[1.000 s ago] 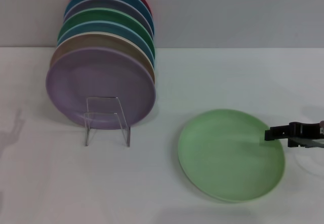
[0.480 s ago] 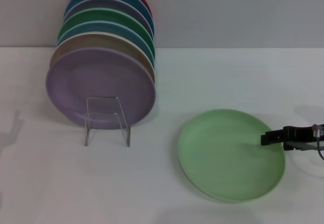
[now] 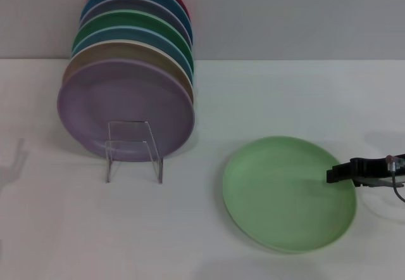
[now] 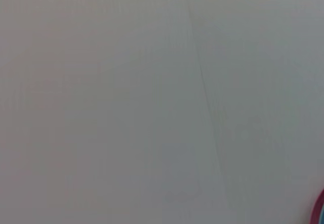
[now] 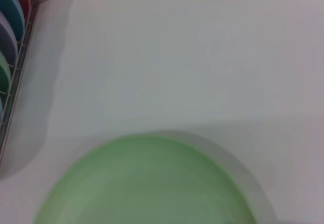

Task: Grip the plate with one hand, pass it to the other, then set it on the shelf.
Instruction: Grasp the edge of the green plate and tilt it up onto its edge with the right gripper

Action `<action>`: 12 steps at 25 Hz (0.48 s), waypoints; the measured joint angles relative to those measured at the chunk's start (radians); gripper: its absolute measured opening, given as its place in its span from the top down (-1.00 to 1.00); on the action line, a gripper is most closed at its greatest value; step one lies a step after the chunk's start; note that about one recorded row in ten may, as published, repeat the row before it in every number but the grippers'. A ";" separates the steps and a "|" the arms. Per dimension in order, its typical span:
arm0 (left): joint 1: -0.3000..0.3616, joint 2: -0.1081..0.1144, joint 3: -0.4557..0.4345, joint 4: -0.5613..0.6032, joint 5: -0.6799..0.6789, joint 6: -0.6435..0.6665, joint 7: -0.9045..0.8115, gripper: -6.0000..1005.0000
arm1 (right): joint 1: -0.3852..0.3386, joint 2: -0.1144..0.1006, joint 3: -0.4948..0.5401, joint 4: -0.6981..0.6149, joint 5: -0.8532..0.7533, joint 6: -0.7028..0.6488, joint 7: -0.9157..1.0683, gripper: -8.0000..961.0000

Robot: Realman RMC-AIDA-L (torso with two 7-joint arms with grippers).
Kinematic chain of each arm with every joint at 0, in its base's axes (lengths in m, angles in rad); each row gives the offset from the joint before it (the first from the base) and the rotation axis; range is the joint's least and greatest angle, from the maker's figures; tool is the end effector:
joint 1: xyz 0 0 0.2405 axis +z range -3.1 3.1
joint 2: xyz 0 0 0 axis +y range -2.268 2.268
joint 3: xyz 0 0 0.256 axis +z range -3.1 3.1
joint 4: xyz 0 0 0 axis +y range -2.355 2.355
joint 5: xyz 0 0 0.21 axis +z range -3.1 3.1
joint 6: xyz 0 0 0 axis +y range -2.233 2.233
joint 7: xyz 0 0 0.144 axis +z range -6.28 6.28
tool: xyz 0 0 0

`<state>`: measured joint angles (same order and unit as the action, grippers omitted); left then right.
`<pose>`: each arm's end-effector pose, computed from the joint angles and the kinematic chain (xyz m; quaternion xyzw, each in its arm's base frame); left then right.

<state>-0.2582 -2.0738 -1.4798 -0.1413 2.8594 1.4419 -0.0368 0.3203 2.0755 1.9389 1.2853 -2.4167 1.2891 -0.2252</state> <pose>-0.3598 0.2718 0.0387 -0.6314 -0.1323 -0.2827 0.7099 0.2770 0.3338 0.0261 -0.7262 0.6390 0.0257 0.2523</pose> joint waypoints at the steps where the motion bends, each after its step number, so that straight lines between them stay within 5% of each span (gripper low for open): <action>1: 0.000 0.000 0.000 0.000 0.000 0.000 0.000 -0.60 | 0.000 0.000 0.000 0.000 0.000 0.000 0.000 -0.10; 12: 0.002 -0.002 -0.001 -0.001 0.000 0.004 0.000 -0.60 | 0.011 0.000 -0.004 -0.005 -0.028 0.007 0.001 0.08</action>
<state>-0.2561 -2.0756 -1.4804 -0.1426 2.8594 1.4461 -0.0368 0.3309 2.0755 1.9346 1.2804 -2.4444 1.2957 -0.2238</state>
